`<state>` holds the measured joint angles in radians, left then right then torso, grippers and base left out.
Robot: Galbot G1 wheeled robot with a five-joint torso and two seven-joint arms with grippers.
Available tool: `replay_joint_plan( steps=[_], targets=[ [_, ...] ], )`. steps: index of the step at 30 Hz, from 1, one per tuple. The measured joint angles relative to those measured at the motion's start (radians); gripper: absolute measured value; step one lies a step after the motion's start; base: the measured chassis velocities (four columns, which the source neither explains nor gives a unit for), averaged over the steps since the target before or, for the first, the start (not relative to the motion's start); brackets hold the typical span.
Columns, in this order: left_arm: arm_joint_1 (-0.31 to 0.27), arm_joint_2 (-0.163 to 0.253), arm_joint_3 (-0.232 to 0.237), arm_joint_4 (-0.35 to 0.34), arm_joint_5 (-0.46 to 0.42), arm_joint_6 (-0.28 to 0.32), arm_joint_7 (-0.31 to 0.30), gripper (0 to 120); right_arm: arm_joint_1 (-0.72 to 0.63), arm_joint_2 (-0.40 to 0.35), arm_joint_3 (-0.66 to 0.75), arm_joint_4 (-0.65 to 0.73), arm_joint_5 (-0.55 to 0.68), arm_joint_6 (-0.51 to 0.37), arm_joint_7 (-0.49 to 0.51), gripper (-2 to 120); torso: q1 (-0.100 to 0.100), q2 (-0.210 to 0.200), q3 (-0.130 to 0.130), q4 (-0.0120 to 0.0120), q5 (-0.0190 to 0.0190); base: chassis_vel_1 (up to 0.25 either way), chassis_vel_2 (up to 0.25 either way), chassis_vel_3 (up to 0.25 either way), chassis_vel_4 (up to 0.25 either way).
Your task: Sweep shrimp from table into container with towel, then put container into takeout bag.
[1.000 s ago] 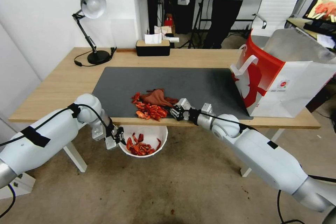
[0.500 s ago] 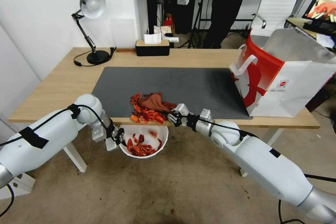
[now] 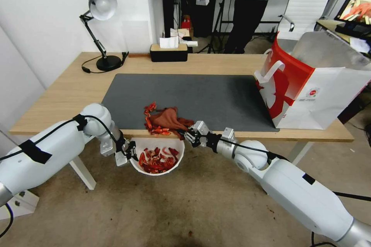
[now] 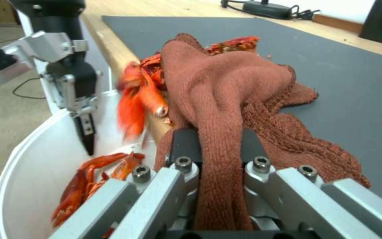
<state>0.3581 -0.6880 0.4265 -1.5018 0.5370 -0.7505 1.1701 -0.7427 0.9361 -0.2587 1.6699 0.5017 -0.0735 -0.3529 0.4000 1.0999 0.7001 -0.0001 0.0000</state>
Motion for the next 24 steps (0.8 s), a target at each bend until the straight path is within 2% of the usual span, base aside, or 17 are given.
replay_joint_plan(
  steps=[24],
  targets=[
    [0.009,0.006,-0.008,-0.001,0.002,0.002,0.001,0,-0.078,-0.022,0.004,0.099,-0.030,-0.006,-0.013,5,0.000,0.000,0.000,0.0002,-0.0001,0.000,0.000,0.000,0.000]
  ],
)
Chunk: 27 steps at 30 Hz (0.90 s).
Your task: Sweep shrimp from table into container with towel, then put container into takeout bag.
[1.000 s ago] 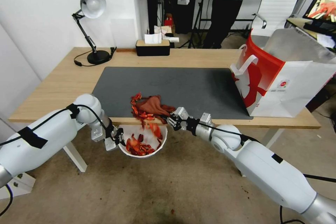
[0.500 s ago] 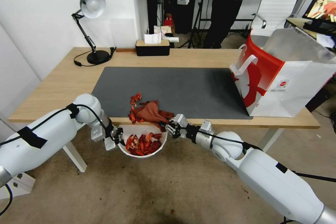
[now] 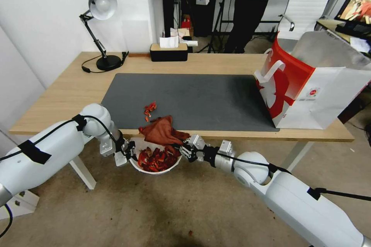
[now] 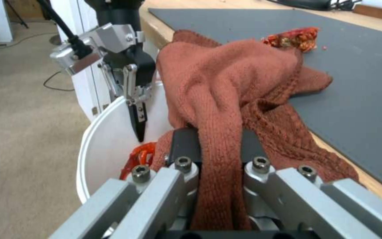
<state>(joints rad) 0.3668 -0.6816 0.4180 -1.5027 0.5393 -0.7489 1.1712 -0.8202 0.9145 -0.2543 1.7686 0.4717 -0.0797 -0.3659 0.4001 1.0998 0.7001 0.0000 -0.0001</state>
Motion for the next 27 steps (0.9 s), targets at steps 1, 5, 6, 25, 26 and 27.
replay_joint_plan(
  steps=[1,5,6,25,26,27],
  targets=[
    [0.000,0.000,0.000,0.000,0.000,0.000,0.000,0,0.000,0.000,0.000,0.000,0.000,0.000,0.000,5,0.000,0.000,0.000,0.0000,0.0000,0.000,0.000,0.000,0.000],
    [0.003,0.006,-0.004,0.000,0.000,-0.001,0.000,0,-0.011,-0.002,0.013,0.013,0.000,0.002,-0.003,5,0.000,0.000,0.000,0.0000,0.0001,0.000,0.000,0.000,0.000],
    [0.005,0.008,-0.006,-0.001,0.000,-0.002,-0.001,0,-0.013,-0.003,0.017,0.021,0.000,0.002,-0.004,5,0.000,0.000,0.000,-0.0001,0.0001,0.000,0.000,0.000,0.000],
    [0.062,0.029,-0.069,-0.008,0.017,-0.014,-0.001,0,0.217,0.121,0.023,-0.072,0.323,-0.003,0.174,5,0.000,0.000,0.000,-0.0001,-0.0002,0.000,0.000,0.000,0.000],
    [0.062,0.029,-0.069,-0.008,0.017,-0.014,-0.001,0,0.217,0.121,0.023,-0.072,0.323,-0.003,0.174,5,0.000,0.000,0.000,-0.0001,-0.0002,0.000,0.000,0.000,0.000],
    [0.068,0.030,-0.076,-0.006,0.017,-0.017,-0.002,0,0.265,0.159,0.002,-0.147,0.320,0.006,0.186,5,0.000,0.000,0.000,0.0000,-0.0001,0.000,0.000,0.000,0.000]
  ],
)
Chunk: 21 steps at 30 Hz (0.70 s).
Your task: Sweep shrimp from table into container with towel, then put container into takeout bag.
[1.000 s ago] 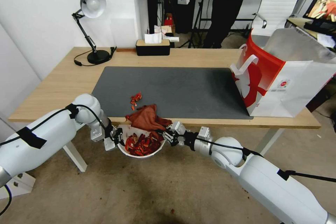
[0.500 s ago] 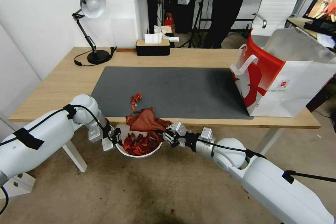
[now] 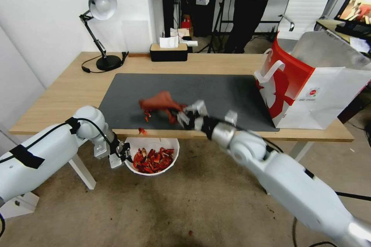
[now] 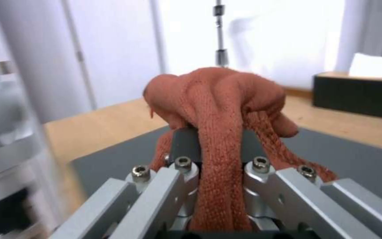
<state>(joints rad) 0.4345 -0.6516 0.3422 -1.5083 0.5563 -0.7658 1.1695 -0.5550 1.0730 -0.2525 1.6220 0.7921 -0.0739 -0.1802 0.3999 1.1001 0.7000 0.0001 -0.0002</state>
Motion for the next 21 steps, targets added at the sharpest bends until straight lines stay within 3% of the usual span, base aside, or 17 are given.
replay_joint_plan(
  steps=[5,7,8,10,14,21],
  targets=[
    [0.013,0.005,-0.019,0.002,0.000,-0.004,0.000,0,0.113,0.088,-0.072,-0.200,-0.048,0.006,-0.001,5,0.000,0.000,0.000,0.0000,-0.0001,0.000,0.000,0.000,0.000],
    [0.026,0.010,-0.035,0.003,0.000,-0.007,-0.001,0,0.204,0.174,-0.116,-0.374,-0.120,0.028,-0.012,5,0.000,0.000,0.000,0.0002,-0.0002,0.000,0.000,0.000,0.000],
    [0.026,0.010,-0.035,0.003,0.000,-0.007,-0.001,0,0.204,0.174,-0.116,-0.374,-0.120,0.028,-0.012,5,0.000,0.000,0.000,0.0002,-0.0002,0.000,0.000,0.000,0.000],
    [0.035,0.014,-0.046,0.003,0.001,-0.009,-0.001,0,0.260,0.238,-0.135,-0.502,-0.143,0.036,-0.016,5,0.000,0.000,0.000,0.0003,-0.0002,0.000,0.000,0.000,0.000],
    [0.050,0.017,-0.063,0.001,0.001,-0.012,-0.001,0,0.300,0.281,-0.160,-0.601,-0.156,0.034,-0.032,5,0.000,0.000,0.000,0.0003,-0.0001,0.000,0.000,0.000,0.000],
    [0.063,0.018,-0.078,0.002,0.001,-0.020,-0.002,0,0.284,0.256,-0.201,-0.591,-0.156,0.006,-0.088,5,0.000,0.000,0.000,-0.0005,0.0000,0.000,0.000,0.000,0.000]
  ],
)
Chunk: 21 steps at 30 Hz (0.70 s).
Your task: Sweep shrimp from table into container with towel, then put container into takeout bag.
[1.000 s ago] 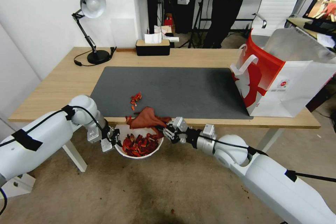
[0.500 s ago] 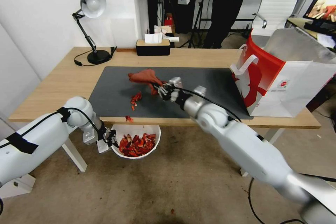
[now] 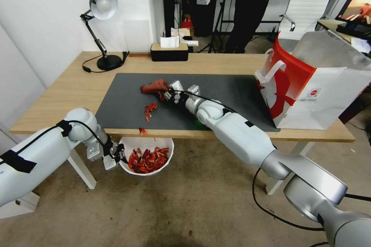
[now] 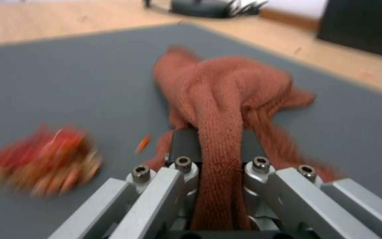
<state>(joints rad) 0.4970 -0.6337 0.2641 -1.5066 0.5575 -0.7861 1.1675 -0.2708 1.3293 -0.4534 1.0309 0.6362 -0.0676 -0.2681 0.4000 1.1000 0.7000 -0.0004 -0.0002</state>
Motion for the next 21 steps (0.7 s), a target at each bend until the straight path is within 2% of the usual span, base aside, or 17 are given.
replay_joint_plan(
  steps=[8,21],
  targets=[
    [0.001,0.003,-0.013,0.005,0.000,-0.006,-0.001,0,-0.060,-0.054,-0.032,0.107,0.001,0.033,-0.041,5,0.000,0.000,0.000,0.0003,0.0002,0.000,0.000,0.000,0.000],
    [0.011,0.019,-0.027,-0.001,-0.002,-0.009,-0.004,0,-0.112,-0.168,-0.068,0.287,0.020,0.034,-0.081,5,0.000,0.000,0.000,0.0004,0.0002,0.000,0.000,0.000,0.000]
  ],
)
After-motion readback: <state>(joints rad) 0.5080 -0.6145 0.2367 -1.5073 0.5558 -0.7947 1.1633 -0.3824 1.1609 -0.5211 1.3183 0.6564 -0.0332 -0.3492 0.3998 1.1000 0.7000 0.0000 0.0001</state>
